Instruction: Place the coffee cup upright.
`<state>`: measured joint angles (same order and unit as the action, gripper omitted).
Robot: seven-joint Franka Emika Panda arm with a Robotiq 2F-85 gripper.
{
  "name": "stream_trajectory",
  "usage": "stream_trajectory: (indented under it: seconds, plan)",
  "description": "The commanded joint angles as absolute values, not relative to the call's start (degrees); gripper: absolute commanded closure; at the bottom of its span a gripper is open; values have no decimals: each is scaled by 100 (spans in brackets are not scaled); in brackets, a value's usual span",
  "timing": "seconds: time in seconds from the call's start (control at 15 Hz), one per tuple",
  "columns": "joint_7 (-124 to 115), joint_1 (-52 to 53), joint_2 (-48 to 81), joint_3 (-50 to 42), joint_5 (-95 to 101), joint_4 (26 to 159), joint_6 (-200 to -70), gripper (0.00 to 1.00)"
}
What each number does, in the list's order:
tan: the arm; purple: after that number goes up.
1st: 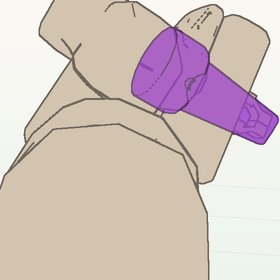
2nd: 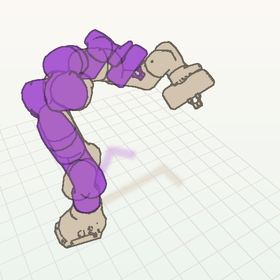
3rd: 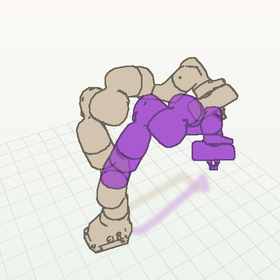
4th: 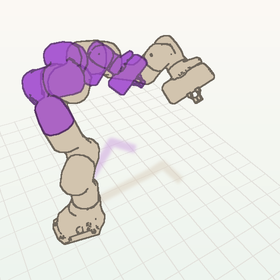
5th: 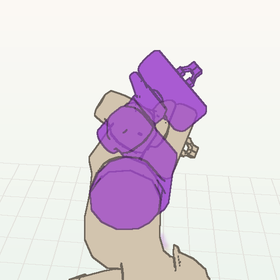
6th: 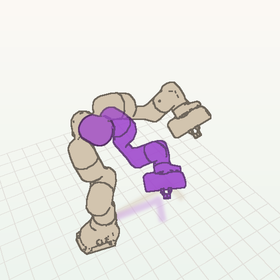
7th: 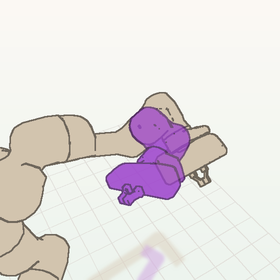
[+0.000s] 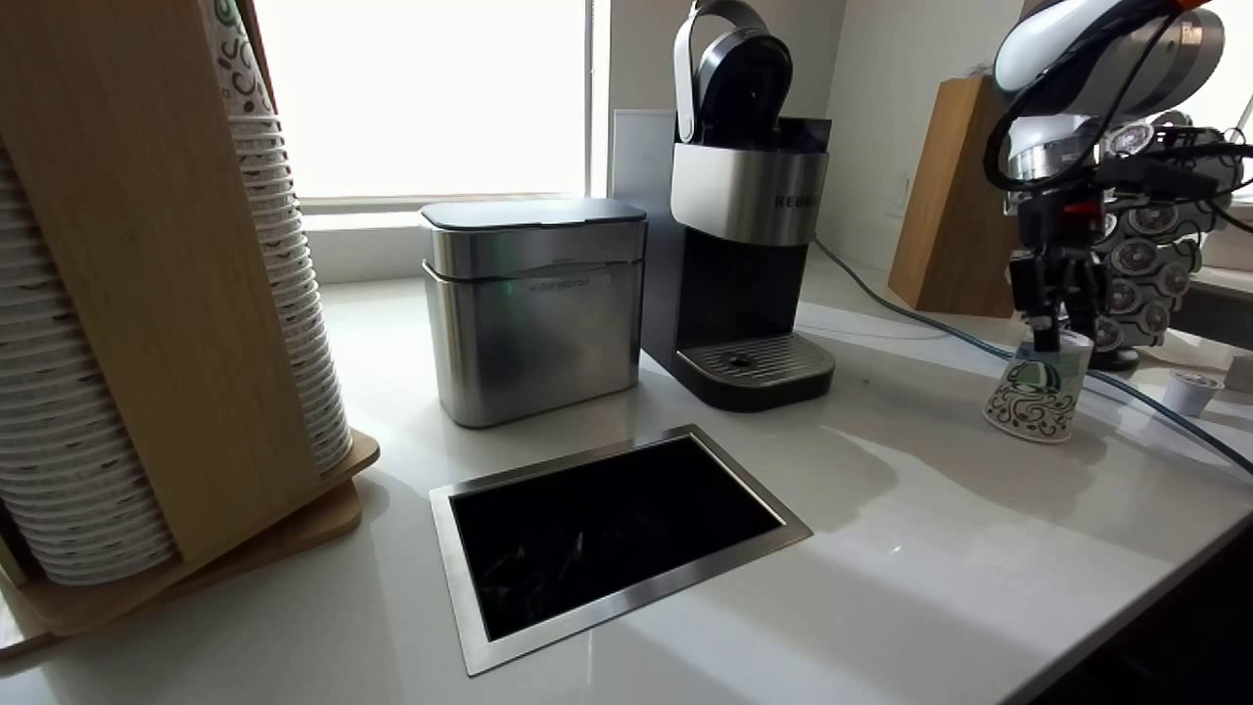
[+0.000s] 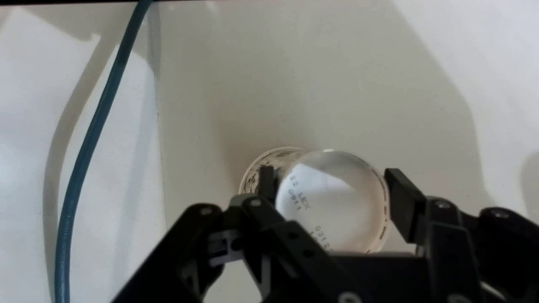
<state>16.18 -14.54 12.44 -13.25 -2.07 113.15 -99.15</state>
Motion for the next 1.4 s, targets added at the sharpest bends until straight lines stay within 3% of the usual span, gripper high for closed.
stream_trajectory:
  seconds: [0.0, 0.27, 0.67, 0.93, 1.33]
  plan:
    - [1317, -1182, 417, -1157, 454, 11990, -10500, 59]
    - [972, -842, -387, -828, 1085, 12679, -11256, 59]
    - [-41, -821, -787, -646, 2292, 13540, -13410, 59]
    - [-1836, -1031, -914, -533, 3969, 13812, -13605, 59]
    - [-2571, -958, -670, -570, 4188, 13871, -13683, 59]
